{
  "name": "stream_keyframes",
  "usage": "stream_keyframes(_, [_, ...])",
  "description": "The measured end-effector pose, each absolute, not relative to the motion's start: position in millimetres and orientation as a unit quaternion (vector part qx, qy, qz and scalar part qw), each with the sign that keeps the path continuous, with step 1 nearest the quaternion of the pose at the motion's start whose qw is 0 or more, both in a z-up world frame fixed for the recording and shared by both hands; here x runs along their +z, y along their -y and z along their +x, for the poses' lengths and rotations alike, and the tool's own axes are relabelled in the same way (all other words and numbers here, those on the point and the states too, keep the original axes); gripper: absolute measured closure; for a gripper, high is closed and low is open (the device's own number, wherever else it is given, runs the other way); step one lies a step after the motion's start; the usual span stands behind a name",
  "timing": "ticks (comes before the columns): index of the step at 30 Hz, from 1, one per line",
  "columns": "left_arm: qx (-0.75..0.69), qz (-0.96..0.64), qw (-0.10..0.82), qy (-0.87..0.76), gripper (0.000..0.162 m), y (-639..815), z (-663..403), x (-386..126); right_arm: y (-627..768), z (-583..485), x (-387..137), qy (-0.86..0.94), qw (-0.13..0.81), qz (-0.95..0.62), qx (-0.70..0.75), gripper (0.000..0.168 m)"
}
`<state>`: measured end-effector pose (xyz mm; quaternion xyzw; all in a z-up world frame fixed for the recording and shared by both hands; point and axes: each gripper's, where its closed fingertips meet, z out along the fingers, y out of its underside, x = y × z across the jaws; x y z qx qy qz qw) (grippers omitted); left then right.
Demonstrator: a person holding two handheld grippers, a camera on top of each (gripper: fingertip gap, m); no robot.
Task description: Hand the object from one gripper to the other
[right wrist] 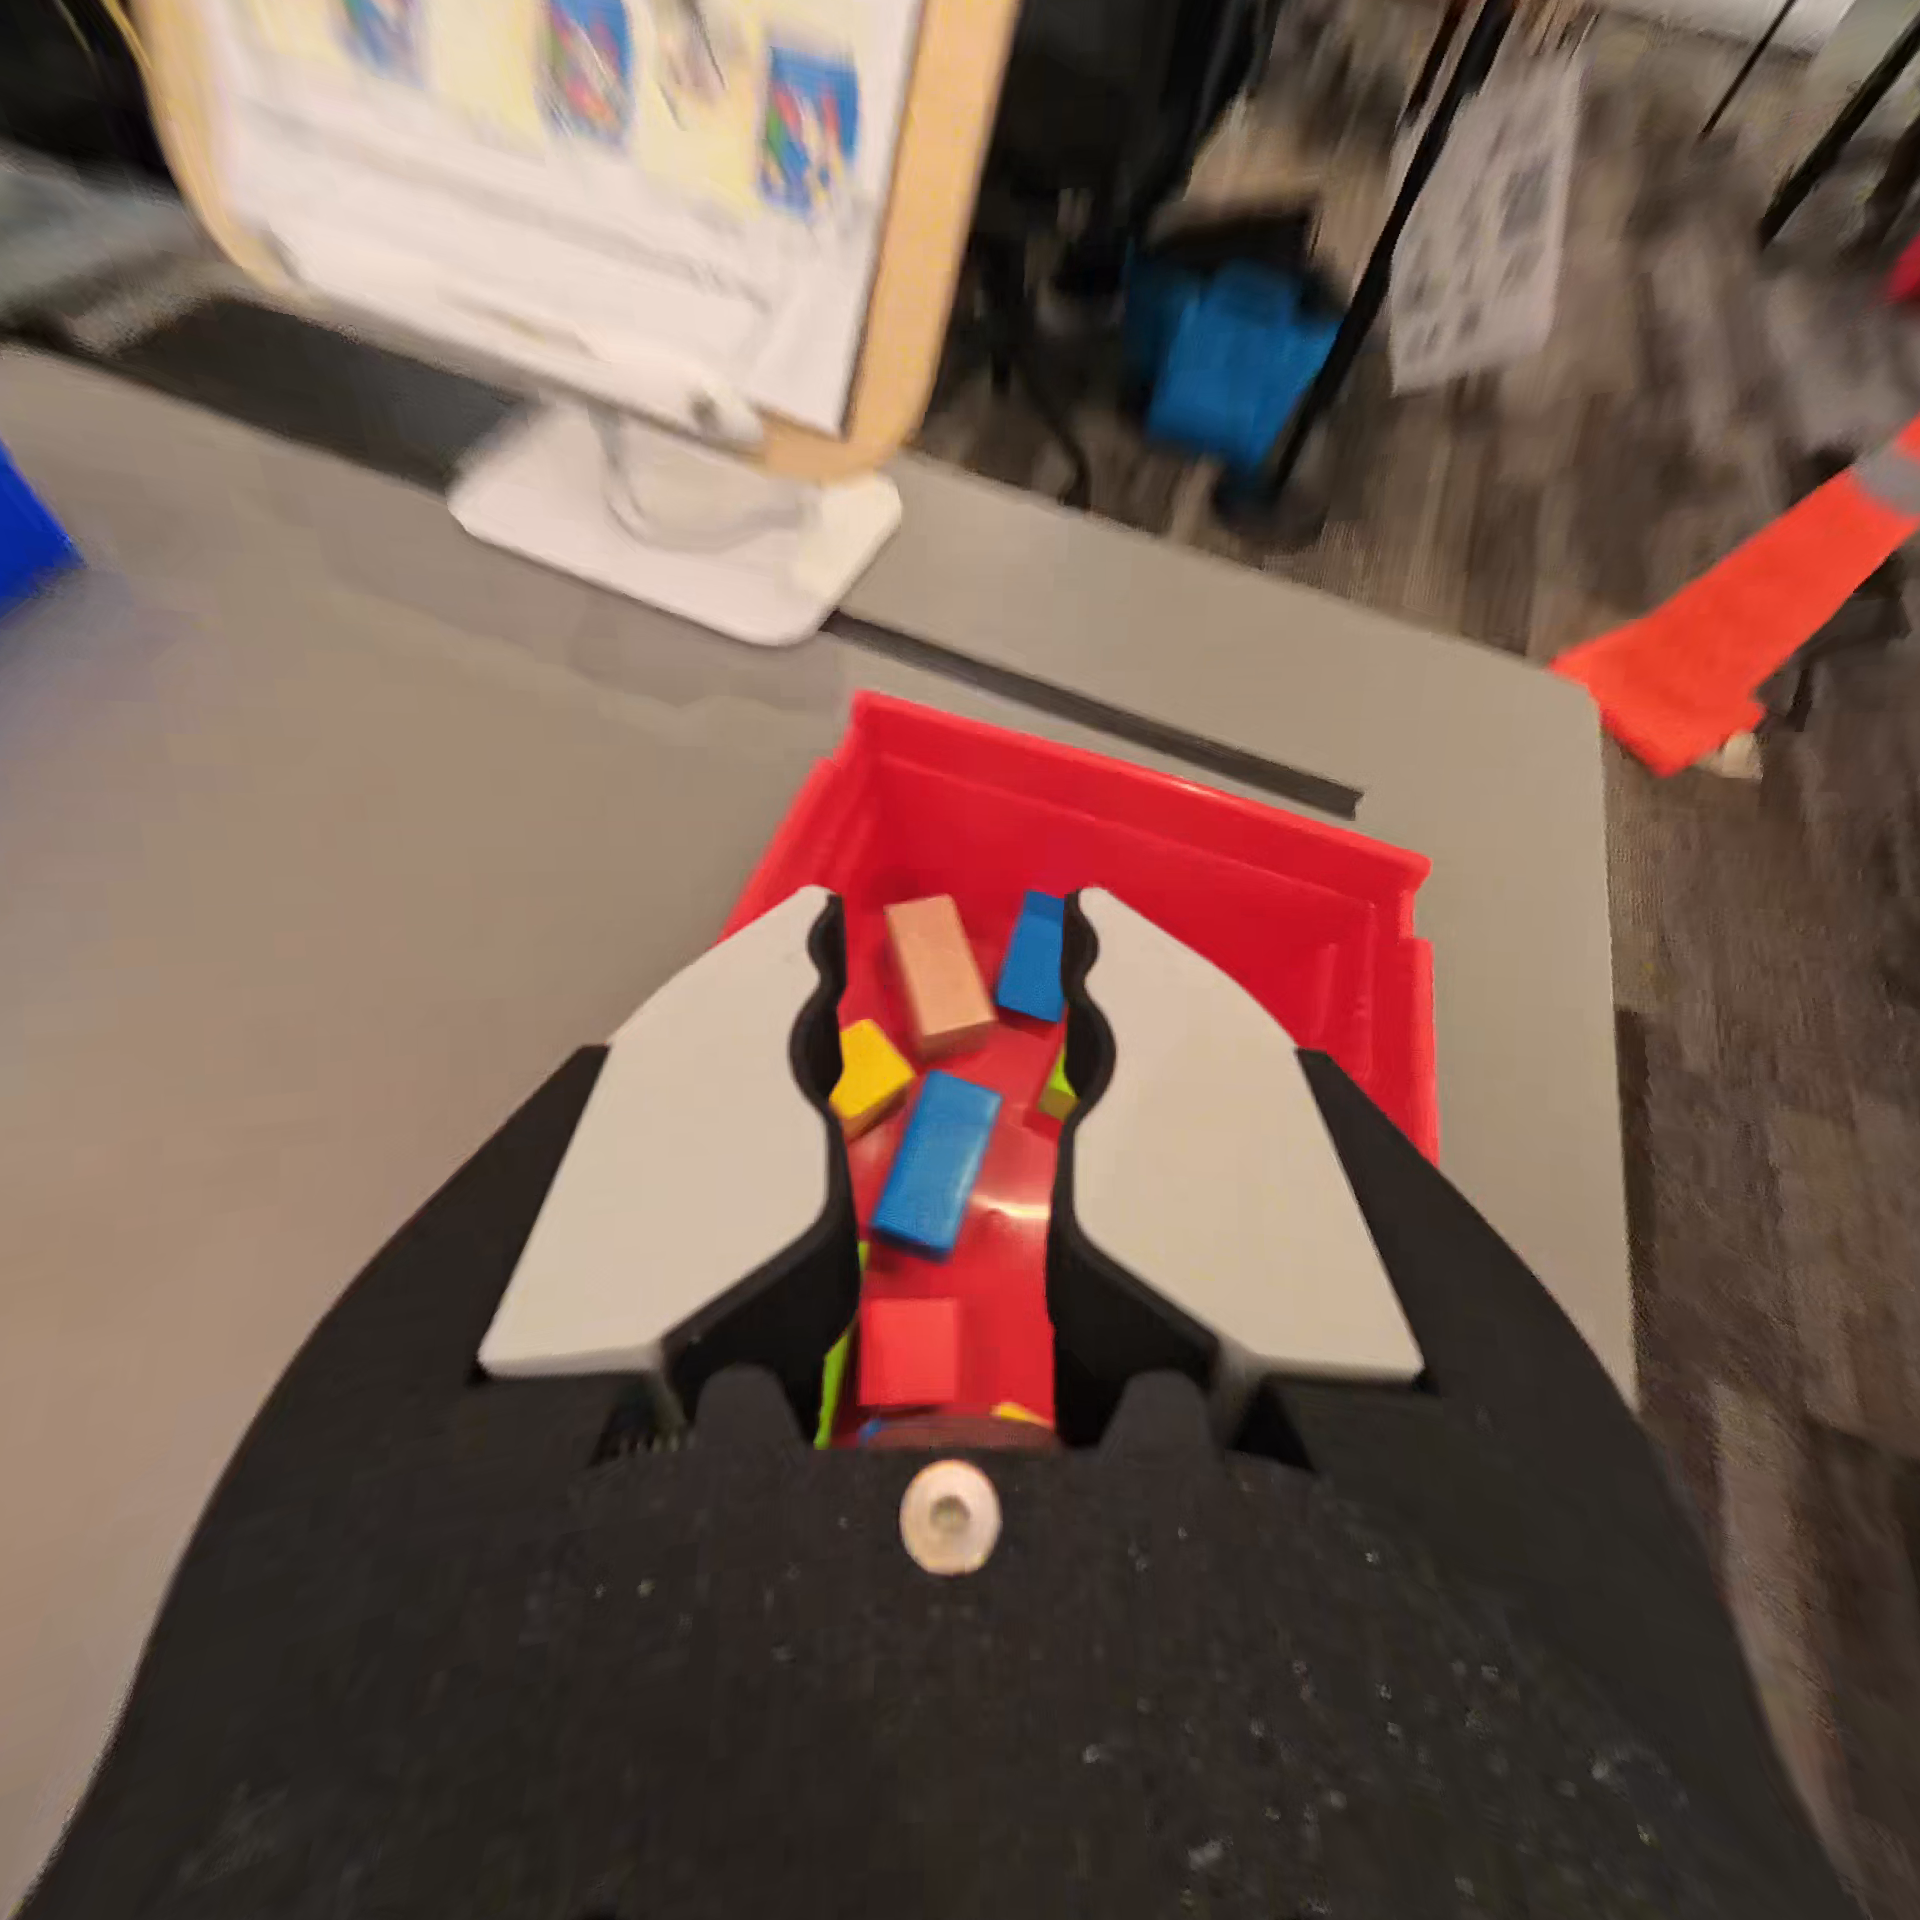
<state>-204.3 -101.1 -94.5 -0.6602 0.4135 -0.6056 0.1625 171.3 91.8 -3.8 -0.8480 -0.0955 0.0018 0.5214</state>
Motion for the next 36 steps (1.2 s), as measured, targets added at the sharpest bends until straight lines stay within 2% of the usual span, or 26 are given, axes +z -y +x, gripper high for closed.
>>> stream_keyframes(2, [-0.606,-0.661,0.176,-0.405,0.106,95.5,-205.5,-91.8,-49.9,156.8,-1.2,0.069,0.571,-0.818,0.009,0.129])
stream_keyframes(7, [-0.587,-0.679,0.199,-0.394,0.106,81.3,-209.2,-95.0,33.8,146.4,-65.1,-0.032,0.622,-0.782,-0.008,0.132])
stream_keyframes(10, [-0.576,-0.688,0.195,-0.395,0.107,79.6,-209.3,-100.4,64.0,147.4,-99.3,-0.062,0.613,-0.787,-0.033,0.131])
stream_keyframes(17, [-0.524,-0.711,0.226,-0.410,0.108,70.9,-212.5,-112.9,75.6,141.3,-114.7,-0.063,0.603,-0.795,-0.022,0.130])
stream_keyframes(20, [-0.558,-0.682,0.236,-0.411,0.109,74.6,-218.4,-83.8,74.8,136.9,-110.4,-0.054,0.613,-0.788,-0.028,0.130])
stream_keyframes(22, [-0.557,-0.663,0.280,-0.415,0.108,60.8,-231.5,-52.8,74.7,133.0,-110.0,-0.040,0.614,-0.788,-0.037,0.130])
stream_keyframes(25, [-0.466,-0.686,0.342,-0.441,0.105,10.6,-265.1,-26.6,73.8,128.9,-105.0,-0.019,0.621,-0.782,-0.057,0.130])
stream_keyframes(30, [-0.221,-0.797,0.317,-0.464,0.106,-125.6,-331.1,-56.7,69.8,120.4,-102.0,0.003,0.625,-0.779,-0.055,0.130])
stream_keyframes(33, [-0.134,-0.820,0.268,-0.489,0.108,-196.3,-347.7,-94.0,68.2,116.9,-101.0,0.003,0.625,-0.779,-0.046,0.129])
stream_keyframes(36, [-0.111,-0.815,0.201,-0.532,0.115,-232.6,-350.2,-135.0,67.7,115.6,-101.7,0.008,0.624,-0.780,-0.045,0.129])
